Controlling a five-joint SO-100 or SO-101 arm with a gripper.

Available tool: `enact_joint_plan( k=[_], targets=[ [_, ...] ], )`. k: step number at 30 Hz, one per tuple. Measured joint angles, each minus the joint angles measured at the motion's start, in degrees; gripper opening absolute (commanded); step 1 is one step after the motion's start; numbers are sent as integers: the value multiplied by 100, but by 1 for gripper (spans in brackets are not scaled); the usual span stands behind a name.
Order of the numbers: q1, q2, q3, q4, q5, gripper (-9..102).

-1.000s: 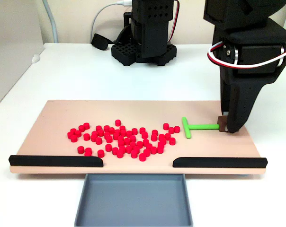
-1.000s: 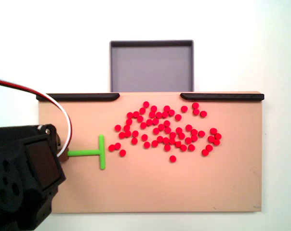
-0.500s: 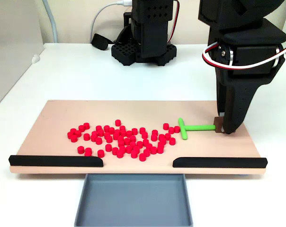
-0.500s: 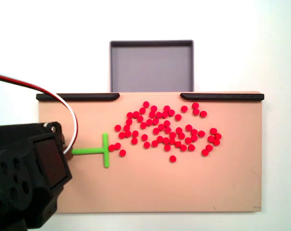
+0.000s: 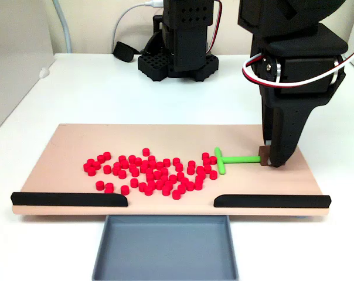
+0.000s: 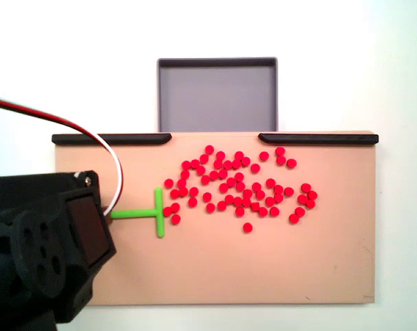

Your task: Gather the left side granules

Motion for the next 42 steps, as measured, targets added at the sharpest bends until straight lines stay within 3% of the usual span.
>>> enact_joint_plan(
  k=[42],
  targets=[
    [387,0,0,0,-378,0]
  ],
)
